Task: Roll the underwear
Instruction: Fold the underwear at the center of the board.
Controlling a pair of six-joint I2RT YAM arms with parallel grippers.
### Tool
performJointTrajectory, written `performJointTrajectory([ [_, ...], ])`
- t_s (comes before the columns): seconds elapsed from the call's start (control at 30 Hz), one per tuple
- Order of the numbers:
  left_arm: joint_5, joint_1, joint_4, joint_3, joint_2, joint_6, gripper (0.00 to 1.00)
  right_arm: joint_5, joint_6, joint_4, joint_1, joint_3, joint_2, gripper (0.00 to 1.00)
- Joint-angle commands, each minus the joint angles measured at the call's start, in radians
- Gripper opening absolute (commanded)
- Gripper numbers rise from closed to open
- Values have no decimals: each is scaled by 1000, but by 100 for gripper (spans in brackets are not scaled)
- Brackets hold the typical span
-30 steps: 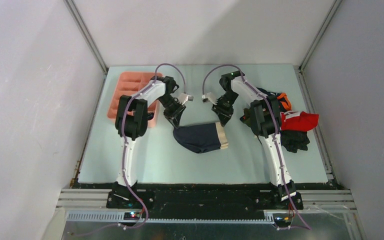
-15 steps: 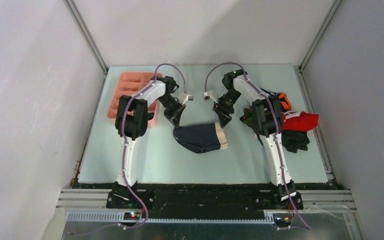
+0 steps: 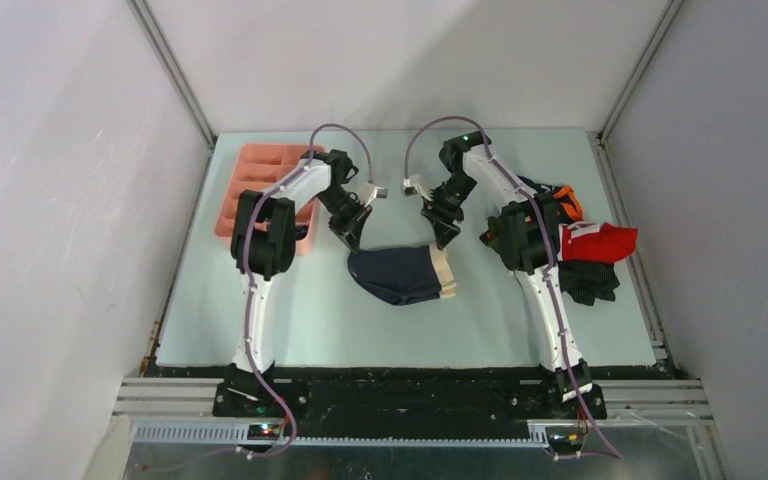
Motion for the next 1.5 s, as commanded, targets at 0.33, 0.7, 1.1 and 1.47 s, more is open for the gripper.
performJointTrajectory([
  [0.33, 18, 7, 12, 44, -4, 8, 6, -27, -24, -49, -31, -61, -129, 63],
  [0.7, 26, 8, 19, 39, -14, 0, 6, -123, 179, 25, -4, 21, -16, 58],
  [1.1, 16, 8, 16, 41, -19, 6, 5, 58, 212, 186, 15, -109, -29, 44],
  [1.47, 12, 7, 12, 59, -4, 7, 5, 81, 151, 177, 13, -201, -65, 44],
])
